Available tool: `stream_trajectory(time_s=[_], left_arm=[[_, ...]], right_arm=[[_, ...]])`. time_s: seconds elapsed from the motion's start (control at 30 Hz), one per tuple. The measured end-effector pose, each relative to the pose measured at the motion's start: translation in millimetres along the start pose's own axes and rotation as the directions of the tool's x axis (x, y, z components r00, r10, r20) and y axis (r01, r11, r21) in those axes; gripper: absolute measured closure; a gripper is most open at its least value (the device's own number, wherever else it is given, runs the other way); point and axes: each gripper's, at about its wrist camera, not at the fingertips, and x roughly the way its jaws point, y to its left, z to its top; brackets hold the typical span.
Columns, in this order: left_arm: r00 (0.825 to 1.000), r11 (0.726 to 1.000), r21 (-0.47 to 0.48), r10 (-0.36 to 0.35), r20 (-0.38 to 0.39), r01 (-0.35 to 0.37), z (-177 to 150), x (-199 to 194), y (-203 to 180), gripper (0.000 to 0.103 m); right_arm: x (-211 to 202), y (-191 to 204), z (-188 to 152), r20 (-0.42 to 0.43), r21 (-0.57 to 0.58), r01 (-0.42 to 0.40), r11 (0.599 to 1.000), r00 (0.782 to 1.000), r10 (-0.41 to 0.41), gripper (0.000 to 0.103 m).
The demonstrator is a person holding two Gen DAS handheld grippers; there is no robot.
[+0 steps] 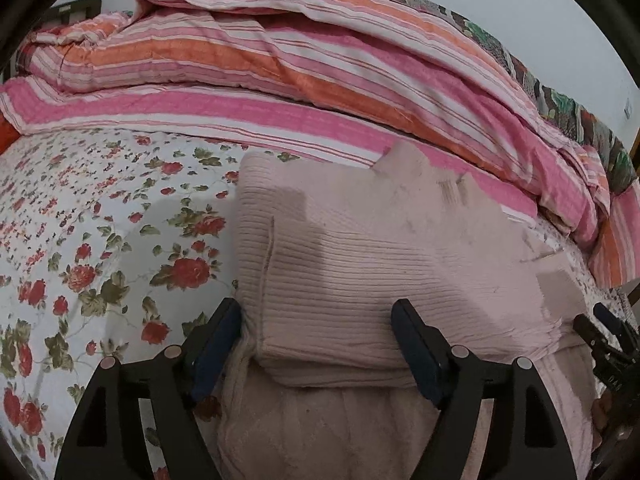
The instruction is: Fold small clothes
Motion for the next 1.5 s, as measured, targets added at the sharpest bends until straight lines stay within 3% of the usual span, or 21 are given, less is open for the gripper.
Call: stream_trajectory(time_s=[0.13, 0.23, 0.53, 1.5], left_arm=[[1.0, 1.0, 0.006, 0.005, 0.005, -0.005, -1, -1, -1, 0.028], [1.0, 1.0, 0.005, 0.003, 0.002, -0.003, 0, 0, -1, 0.028], [1.0, 1.0, 0.004, 0.003, 0.0, -0.003, -1, 0, 0, 0.027], [1.0, 1.0, -0.001, -0.001, -0.003, 0.001, -1, 1, 0, 0.027]], right_arm=[[5, -5, -2, -0.022, 0.036, -0.004, 0.999, 1.0, 0.005, 0.023], [10, -9, -2, -0.04, 0.062, -0.008, 0.998, 0.999, 0.011, 0.034], [9, -1, -3, -0.033, 0.015, 0.031, 0.999, 0.999, -0.03, 0.033], [12, -5, -4, -0.059, 0.029, 0.018, 0.999, 0.998, -0.016, 0.029]])
